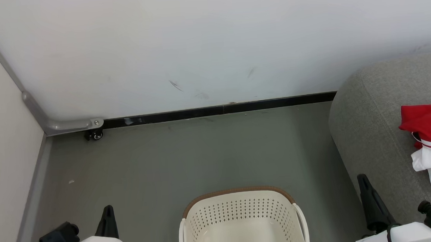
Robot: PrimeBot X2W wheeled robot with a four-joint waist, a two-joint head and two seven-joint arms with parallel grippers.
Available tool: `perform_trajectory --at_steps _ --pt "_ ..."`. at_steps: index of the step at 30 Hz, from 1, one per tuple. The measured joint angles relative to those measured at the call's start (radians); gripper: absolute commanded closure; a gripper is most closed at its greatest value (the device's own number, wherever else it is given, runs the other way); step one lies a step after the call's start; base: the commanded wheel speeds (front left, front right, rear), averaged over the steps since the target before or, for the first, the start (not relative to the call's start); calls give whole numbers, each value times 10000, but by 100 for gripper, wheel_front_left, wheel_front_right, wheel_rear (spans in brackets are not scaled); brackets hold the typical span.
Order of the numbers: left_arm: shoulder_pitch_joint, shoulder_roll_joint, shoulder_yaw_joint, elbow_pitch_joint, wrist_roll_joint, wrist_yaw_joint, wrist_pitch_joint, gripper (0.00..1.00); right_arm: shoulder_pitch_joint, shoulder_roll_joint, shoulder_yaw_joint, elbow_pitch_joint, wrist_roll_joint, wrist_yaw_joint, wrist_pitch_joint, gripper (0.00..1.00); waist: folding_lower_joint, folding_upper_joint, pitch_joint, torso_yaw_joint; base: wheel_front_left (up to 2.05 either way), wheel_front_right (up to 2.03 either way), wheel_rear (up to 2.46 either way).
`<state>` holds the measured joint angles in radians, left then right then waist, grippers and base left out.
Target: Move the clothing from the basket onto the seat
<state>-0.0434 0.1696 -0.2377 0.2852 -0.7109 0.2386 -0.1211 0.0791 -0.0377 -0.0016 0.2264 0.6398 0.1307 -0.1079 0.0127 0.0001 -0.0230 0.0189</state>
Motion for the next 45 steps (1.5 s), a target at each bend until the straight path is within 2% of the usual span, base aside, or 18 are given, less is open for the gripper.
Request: perform_trajectory --at_steps 5,15,32,45 --pt "5 -140 222 -67 -669 -278 161 100 -21 -25 -65 2 773 0 142 100 34 0 -32 -15 0 0 0" --pt "8 -259 629 -140 -1848 -683 477 100 -135 -109 -167 21 2128 -2 349 100 46 0 -55 -39 0 0 0" --pt "8 -573 1404 -201 -4126 -1555 1037 100 -507 -236 -290 125 4684 -2 771 100 -88 0 84 -88 0 0 0" --pt "7 -836 2000 -238 -5856 -2219 1452 100 -860 -309 -430 221 6636 -2 1083 100 -116 0 185 -125 0 0 0"
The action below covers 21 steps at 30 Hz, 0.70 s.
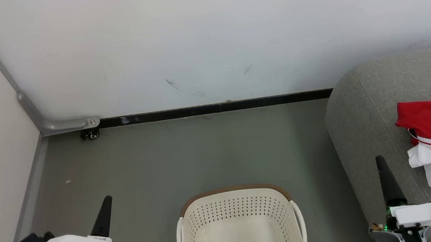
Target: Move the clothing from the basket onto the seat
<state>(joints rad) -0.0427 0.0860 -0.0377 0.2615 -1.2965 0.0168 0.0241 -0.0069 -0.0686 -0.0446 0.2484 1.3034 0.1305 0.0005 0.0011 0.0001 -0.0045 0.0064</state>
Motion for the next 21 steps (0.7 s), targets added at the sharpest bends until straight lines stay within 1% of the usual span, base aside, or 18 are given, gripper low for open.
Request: perform_trajectory --at_steps 6,8,12,16,18,21 --pt "-3 -81 272 -21 -777 -276 136 100 -67 -17 -59 50 894 0 102 100 -3 0 25 -18 0 0 0" --pt "-4 -117 364 -25 -997 -449 234 100 -161 -27 -77 59 1177 0 171 100 -3 0 32 -24 0 0 0" --pt "-7 -232 545 -35 -1542 -656 384 100 -203 -48 -111 69 1760 0 215 100 -4 0 44 -35 0 0 0" --pt "-12 -284 732 -42 -2082 -800 491 100 -240 -59 -144 92 2360 -2 320 100 -5 0 56 -47 0 0 0" --pt "-17 -334 874 -48 -2508 -1003 598 100 -388 -73 -165 100 2819 -2 366 100 -5 0 65 -55 0 0 0" --pt "-21 -378 1011 -52 -2855 -1152 704 100 -418 -105 -182 105 3269 -2 458 100 -4 0 73 -64 0 0 0"
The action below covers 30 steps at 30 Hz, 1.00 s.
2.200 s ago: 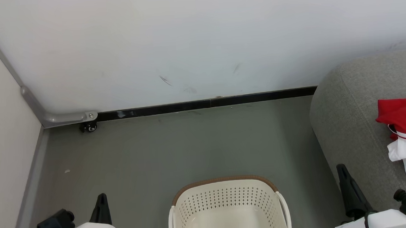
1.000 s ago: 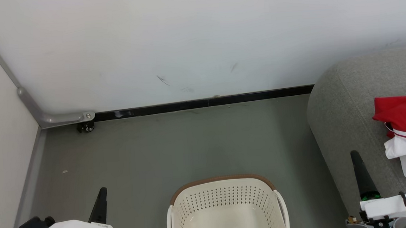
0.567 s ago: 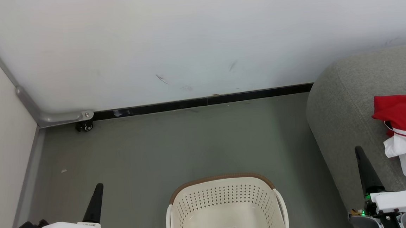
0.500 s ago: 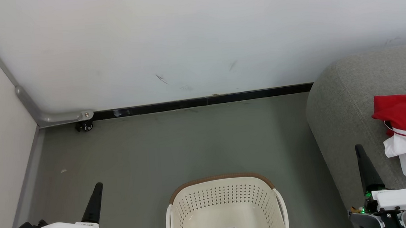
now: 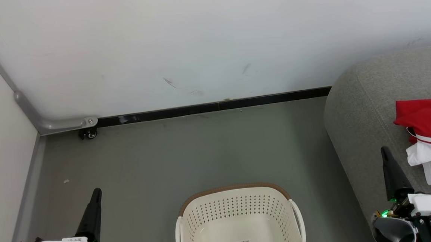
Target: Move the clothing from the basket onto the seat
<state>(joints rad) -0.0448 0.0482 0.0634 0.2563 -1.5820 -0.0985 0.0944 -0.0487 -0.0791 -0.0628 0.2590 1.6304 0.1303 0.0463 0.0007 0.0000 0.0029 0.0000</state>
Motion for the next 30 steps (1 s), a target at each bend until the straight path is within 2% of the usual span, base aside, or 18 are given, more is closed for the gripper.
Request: perform_trajectory --at_steps 3,30 --pt "-4 -27 90 -2 -272 -84 36 100 -1 -21 -19 4 259 0 40 100 -1 0 3 -3 0 0 0" --pt "-35 -38 111 98 -272 -161 69 100 -134 -21 -42 44 261 0 82 100 -3 0 0 -1 0 0 0"
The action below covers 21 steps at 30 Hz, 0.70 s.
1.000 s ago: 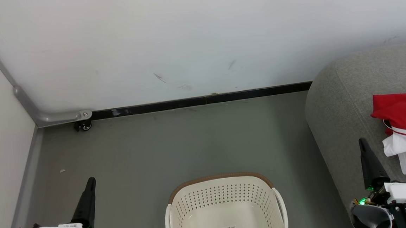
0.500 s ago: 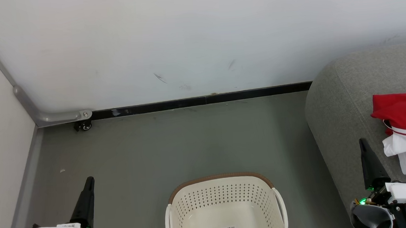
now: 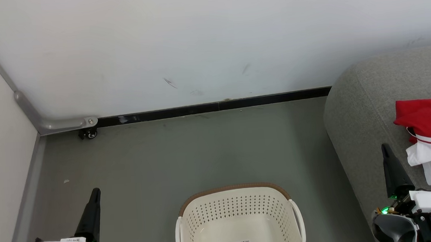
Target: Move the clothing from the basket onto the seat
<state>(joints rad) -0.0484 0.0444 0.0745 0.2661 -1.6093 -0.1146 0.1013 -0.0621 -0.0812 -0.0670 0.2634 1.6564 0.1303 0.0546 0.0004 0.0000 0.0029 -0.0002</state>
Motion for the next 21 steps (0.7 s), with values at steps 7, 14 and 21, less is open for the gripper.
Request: perform_trajectory --at_steps 7,14,21 --pt "-8 0 2 29 -2 -2 12 100 0 0 -8 0 -2 0 0 100 0 0 -1 0 0 0 0" --pt "-90 0 4 56 0 -2 12 100 0 0 -21 0 -2 0 0 100 -1 0 -1 0 0 0 0" --pt "-92 -2 10 75 0 -12 12 100 -1 2 -33 0 -2 0 2 100 -2 0 -1 1 0 0 0"
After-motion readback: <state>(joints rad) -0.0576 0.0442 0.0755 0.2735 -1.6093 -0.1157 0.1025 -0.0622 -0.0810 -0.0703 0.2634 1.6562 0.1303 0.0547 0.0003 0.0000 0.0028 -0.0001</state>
